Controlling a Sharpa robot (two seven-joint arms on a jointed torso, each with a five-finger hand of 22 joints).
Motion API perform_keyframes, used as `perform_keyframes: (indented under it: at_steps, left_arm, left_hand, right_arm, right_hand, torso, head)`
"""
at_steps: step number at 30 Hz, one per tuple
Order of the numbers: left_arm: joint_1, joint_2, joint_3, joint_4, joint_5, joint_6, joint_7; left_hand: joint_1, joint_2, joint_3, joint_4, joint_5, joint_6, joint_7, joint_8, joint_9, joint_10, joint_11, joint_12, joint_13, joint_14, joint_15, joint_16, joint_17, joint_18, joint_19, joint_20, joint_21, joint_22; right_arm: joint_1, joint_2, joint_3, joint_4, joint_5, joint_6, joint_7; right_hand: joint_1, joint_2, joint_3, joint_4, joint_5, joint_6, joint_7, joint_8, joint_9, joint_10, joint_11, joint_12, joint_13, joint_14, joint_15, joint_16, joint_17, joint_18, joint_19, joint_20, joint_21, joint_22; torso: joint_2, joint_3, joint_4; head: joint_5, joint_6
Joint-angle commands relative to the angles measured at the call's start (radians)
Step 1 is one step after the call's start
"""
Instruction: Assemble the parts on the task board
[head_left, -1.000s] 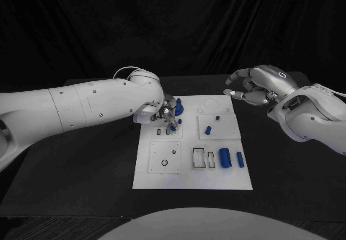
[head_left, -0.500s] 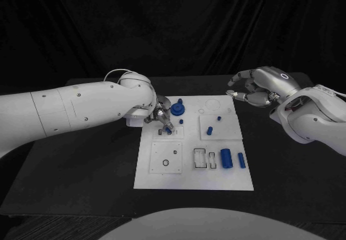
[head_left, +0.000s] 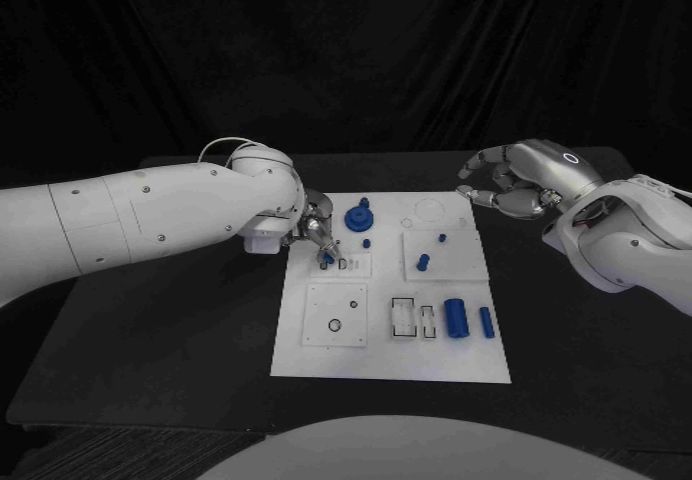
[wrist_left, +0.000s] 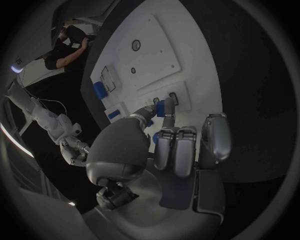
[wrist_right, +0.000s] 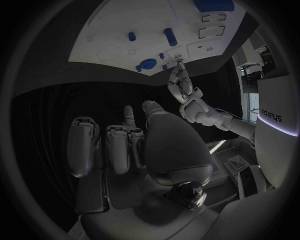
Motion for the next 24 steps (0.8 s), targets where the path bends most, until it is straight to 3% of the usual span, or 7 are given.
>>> perform_keyframes:
  at_steps: [1,9,16,24]
  left_arm:
    - [0.003,-0.002,0.001,0.005,0.001,-0.034,-0.011]
    - [0.002,-0.002,0.000,0.007,0.001,-0.081,-0.009]
    - [0.000,-0.003,0.000,0.010,0.138,-0.118,-0.034]
    - [-0.001,-0.010,0.000,0.013,0.198,-0.129,-0.048]
  left_hand:
    - [-0.011,0.000,0.020,-0.016,0.006,0.014,-0.007,-0.003,0.001,0.102,-0.006,0.004,0.263,0.104,-0.008,0.003,0.263,0.006,0.005,0.000,-0.001,0.022]
    - [-0.036,0.005,0.044,-0.003,0.003,0.018,-0.005,-0.016,0.000,0.102,-0.006,0.004,0.263,0.104,-0.009,0.003,0.263,0.006,0.007,-0.002,-0.004,0.023]
    - [-0.048,0.005,0.060,0.000,0.001,0.021,-0.005,-0.027,-0.003,0.102,-0.006,0.004,0.263,0.104,-0.009,0.003,0.263,0.006,0.010,-0.002,-0.006,0.025]
    - [-0.047,0.003,0.064,-0.003,0.003,0.020,-0.005,-0.031,-0.004,0.102,-0.006,0.004,0.263,0.104,-0.009,0.003,0.263,0.008,0.004,-0.002,-0.011,0.019]
  right_arm:
    - [-0.003,0.001,0.001,0.000,0.008,0.016,-0.024]
    - [-0.005,0.002,0.001,-0.001,0.031,0.024,-0.030]
    - [-0.005,0.001,0.001,0.001,0.035,0.028,-0.035]
    - [-0.006,-0.001,0.001,0.001,0.036,0.028,-0.037]
  right_hand:
    - [0.017,0.000,0.008,-0.003,0.009,0.009,0.001,-0.001,-0.003,0.105,0.008,0.004,0.263,0.086,0.008,-0.007,0.173,0.006,0.029,0.005,-0.005,0.203]
    - [0.038,-0.001,0.021,-0.010,0.037,0.011,0.003,-0.004,-0.007,0.105,0.008,0.004,0.263,0.084,0.009,-0.012,0.165,0.008,0.026,0.005,-0.013,0.201]
    - [0.047,-0.002,0.028,-0.014,0.051,0.012,0.003,-0.004,-0.010,0.105,0.008,0.004,0.263,0.084,0.008,-0.013,0.163,0.008,0.025,0.005,-0.015,0.200]
    - [0.051,-0.003,0.030,-0.016,0.058,0.012,0.002,-0.005,-0.011,0.105,0.008,0.004,0.263,0.083,0.008,-0.015,0.162,0.008,0.024,0.005,-0.016,0.200]
  torso:
    - [-0.001,-0.0003,-0.0016]
    - [-0.002,-0.0024,0.0001]
    - [0.000,-0.0012,-0.0027]
    - [-0.001,0.0009,-0.0035]
  head:
    - [0.004,0.000]
    - [0.007,0.000]
    - [0.011,0.000]
    - [0.014,0.000]
